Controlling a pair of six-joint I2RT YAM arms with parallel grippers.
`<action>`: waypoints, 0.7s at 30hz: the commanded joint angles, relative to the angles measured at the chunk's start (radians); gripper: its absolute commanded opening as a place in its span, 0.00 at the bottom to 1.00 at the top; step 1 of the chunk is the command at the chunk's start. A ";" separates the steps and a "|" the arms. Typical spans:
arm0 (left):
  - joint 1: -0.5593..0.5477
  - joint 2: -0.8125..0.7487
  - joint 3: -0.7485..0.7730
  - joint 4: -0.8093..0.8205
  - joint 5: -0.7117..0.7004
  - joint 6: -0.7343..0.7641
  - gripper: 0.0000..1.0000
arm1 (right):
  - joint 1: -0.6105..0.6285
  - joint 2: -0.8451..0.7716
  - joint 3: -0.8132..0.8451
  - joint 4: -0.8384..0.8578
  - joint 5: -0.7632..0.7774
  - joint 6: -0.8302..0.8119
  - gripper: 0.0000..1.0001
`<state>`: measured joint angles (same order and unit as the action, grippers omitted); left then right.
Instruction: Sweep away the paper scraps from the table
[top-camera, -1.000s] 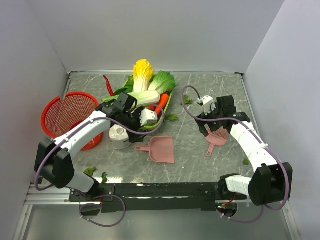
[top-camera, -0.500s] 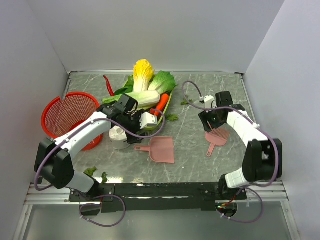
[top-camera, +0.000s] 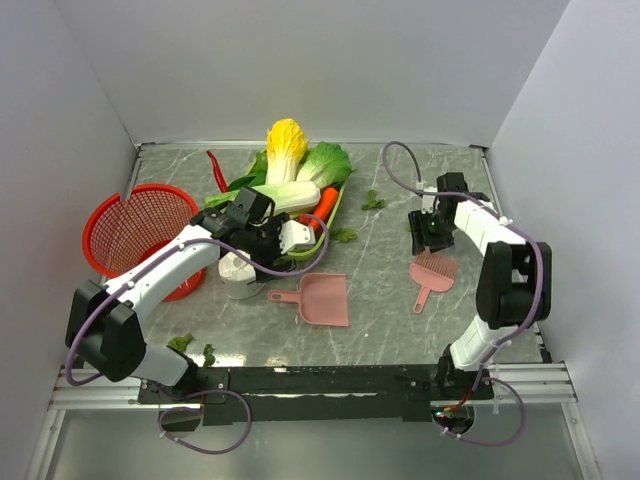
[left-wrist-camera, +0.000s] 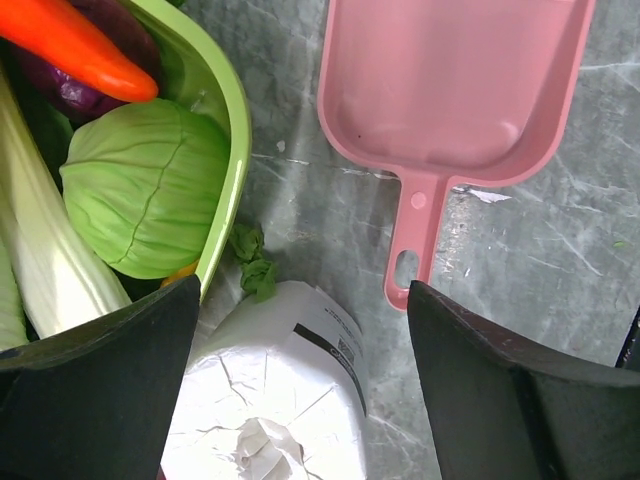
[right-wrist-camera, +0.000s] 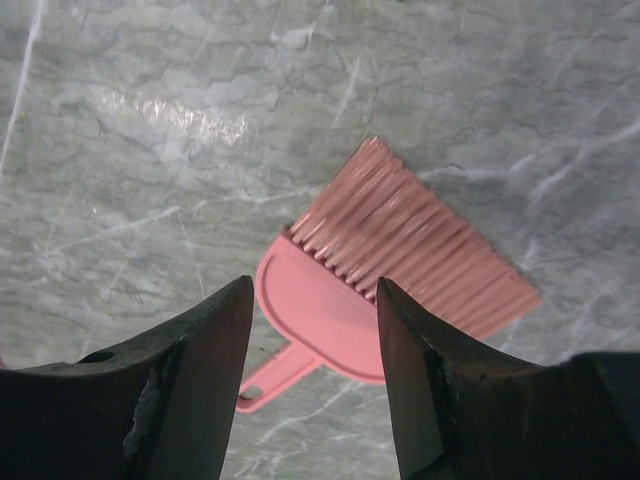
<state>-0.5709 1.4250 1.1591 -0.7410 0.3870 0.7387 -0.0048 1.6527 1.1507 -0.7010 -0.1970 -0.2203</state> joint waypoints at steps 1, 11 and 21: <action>-0.003 -0.034 0.007 0.035 -0.002 -0.015 0.88 | -0.021 0.061 0.072 -0.032 -0.039 0.082 0.59; -0.003 0.017 0.036 -0.050 -0.057 0.005 0.89 | -0.026 0.170 0.106 -0.009 -0.081 0.124 0.57; 0.003 0.058 0.025 -0.035 -0.054 -0.058 0.90 | 0.054 0.274 0.175 -0.021 -0.091 0.118 0.46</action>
<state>-0.5709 1.4620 1.1675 -0.7700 0.3309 0.7094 -0.0063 1.8965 1.2659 -0.7227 -0.2691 -0.1062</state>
